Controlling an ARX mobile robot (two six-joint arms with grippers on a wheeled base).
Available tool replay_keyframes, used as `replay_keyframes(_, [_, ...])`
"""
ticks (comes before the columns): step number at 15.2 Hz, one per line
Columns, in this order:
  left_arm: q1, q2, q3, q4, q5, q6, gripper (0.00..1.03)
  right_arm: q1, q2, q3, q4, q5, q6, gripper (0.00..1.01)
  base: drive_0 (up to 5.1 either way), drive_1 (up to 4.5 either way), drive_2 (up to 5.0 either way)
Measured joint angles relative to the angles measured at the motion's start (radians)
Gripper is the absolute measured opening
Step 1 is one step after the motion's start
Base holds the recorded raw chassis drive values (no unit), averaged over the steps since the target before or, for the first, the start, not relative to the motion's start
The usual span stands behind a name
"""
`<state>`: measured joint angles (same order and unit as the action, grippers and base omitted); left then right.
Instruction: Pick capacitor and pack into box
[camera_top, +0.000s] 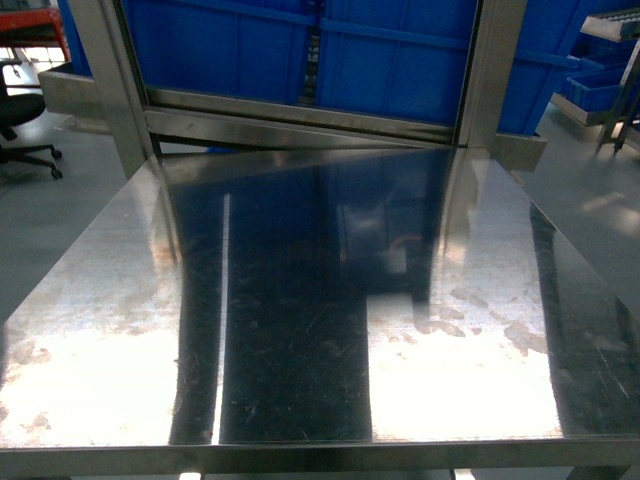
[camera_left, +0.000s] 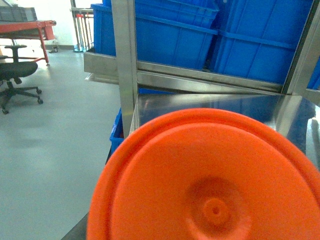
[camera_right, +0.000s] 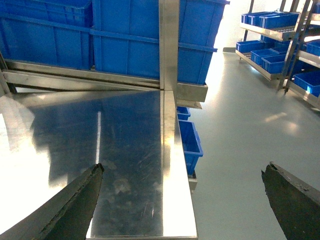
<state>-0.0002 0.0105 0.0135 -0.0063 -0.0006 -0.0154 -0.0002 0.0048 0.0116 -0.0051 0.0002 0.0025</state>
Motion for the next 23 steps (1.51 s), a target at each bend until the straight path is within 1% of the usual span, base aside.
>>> replay_keyframes(23, [0.000,0.000,0.000,0.000,0.000,0.005,0.43,0.000,0.000,0.000,-0.001,0.000,0.000,0.98,0.0,0.00,0.0])
